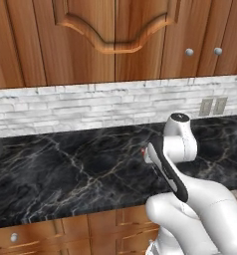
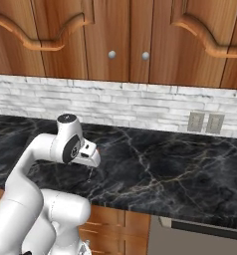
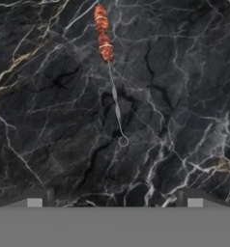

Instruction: Store the kebab skewer in the freezer for long-term storage. Close the freezer door after placing the cooked food.

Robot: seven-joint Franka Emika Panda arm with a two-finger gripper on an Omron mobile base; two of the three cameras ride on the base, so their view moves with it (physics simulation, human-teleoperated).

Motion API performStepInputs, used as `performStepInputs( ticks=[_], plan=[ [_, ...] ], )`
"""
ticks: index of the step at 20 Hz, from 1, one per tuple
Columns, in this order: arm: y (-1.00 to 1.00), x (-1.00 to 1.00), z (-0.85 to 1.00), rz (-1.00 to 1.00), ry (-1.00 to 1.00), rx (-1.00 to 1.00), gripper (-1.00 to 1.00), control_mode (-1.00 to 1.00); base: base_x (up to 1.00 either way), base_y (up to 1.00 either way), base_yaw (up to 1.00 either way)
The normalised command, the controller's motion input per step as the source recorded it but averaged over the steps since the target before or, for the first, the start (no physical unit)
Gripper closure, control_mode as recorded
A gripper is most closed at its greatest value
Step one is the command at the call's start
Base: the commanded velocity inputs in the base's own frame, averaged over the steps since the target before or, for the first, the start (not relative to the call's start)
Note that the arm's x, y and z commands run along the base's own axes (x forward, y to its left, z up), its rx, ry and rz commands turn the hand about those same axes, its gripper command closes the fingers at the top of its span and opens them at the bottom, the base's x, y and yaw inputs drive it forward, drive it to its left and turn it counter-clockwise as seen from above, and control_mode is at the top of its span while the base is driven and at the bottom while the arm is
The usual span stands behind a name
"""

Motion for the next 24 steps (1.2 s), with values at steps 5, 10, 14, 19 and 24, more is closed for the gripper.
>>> performStepInputs(
  ticks=[5,10,14,19,24],
  plan=[
    [0.00,0.68,-0.49,0.03,0.00,0.00,-1.00,-1.00,0.00,0.00,0.00],
    [-0.01,0.86,-0.53,0.06,0.05,0.00,-1.00,-1.00,0.00,0.00,0.00],
    [0.00,0.23,-0.13,0.00,0.15,0.00,-1.00,-1.00,0.00,0.00,0.00],
    [-0.05,0.01,-0.44,0.00,0.05,-0.03,-1.00,-1.00,0.00,0.00,0.00],
    [0.00,0.00,-0.63,0.00,-0.03,-0.11,-1.00,-1.00,0.00,0.00,0.00]
  ],
)
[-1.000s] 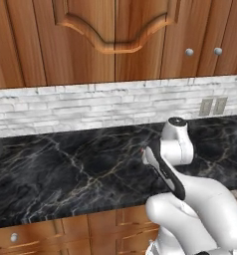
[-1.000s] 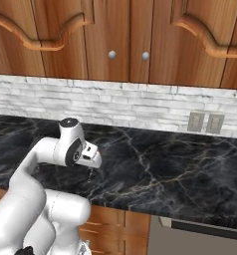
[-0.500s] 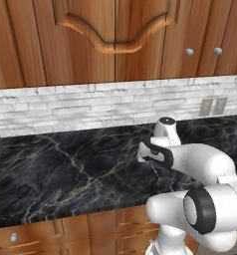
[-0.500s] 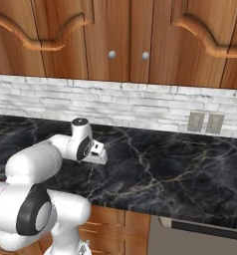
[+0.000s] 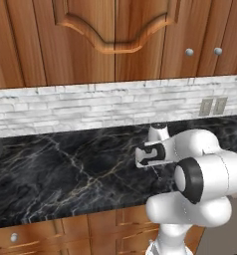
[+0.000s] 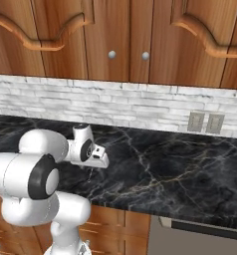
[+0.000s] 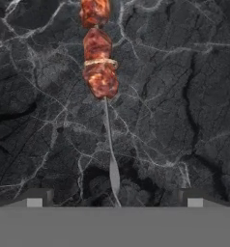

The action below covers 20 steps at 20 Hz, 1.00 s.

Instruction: Store the kebab skewer in the freezer for long-term storage. Close the freezer door after placing the cooked food.

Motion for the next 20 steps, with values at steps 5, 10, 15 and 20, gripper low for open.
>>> performStepInputs(
  ticks=[5,10,15,20],
  plan=[
    [0.00,0.00,-0.37,0.00,-0.01,0.00,-1.00,-1.00,0.00,0.00,0.00],
    [0.00,0.02,-0.42,0.00,-0.01,0.00,-1.00,-1.00,0.00,0.00,0.00],
    [0.00,0.01,-0.51,0.00,-0.01,0.00,-1.00,-1.00,0.00,0.00,0.00],
    [0.00,0.00,-0.60,0.00,-0.12,0.02,1.00,-1.00,0.00,0.00,0.00]
  ],
)
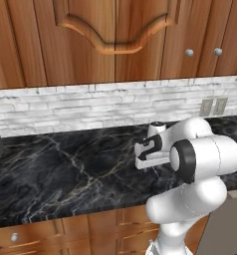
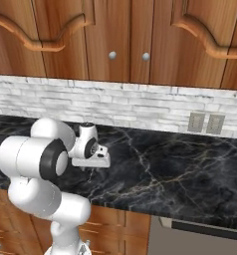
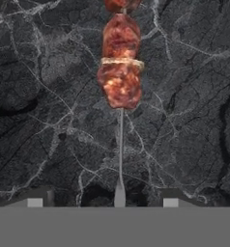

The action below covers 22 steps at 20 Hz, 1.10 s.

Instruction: Store the kebab skewer in the freezer for long-term storage. Close the freezer door after placing the cooked food.

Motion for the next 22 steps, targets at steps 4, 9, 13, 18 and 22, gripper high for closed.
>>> performStepInputs(
  ticks=[4,9,13,18,22],
  plan=[
    [0.00,-0.01,-0.56,0.00,-0.23,0.01,1.00,-1.00,0.00,0.00,0.00],
    [0.00,-0.07,-0.43,-0.03,-0.38,0.00,1.00,-1.00,0.00,0.00,0.00],
    [0.01,-0.03,-0.26,-0.03,-0.31,0.00,1.00,-1.00,0.00,0.00,0.00],
    [0.03,0.00,0.31,-0.01,-0.05,0.00,1.00,-1.00,0.00,0.00,0.00],
    [0.35,0.00,0.73,-0.06,0.00,0.00,1.00,-1.00,0.00,0.00,0.00]
  ],
)
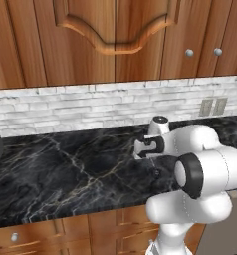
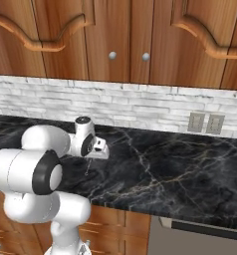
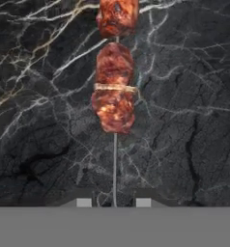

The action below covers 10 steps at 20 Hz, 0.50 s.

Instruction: Store the kebab skewer in the freezer for long-term storage. Close the freezer door after placing the cooked food.

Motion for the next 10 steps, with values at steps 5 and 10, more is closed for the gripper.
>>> performStepInputs(
  ticks=[5,10],
  plan=[
    [0.39,-0.14,0.61,-0.09,-0.22,0.00,1.00,-1.00,0.00,0.00,0.00],
    [0.14,-0.30,0.66,-0.11,-0.20,0.00,1.00,-1.00,0.00,0.00,0.00]
  ],
)
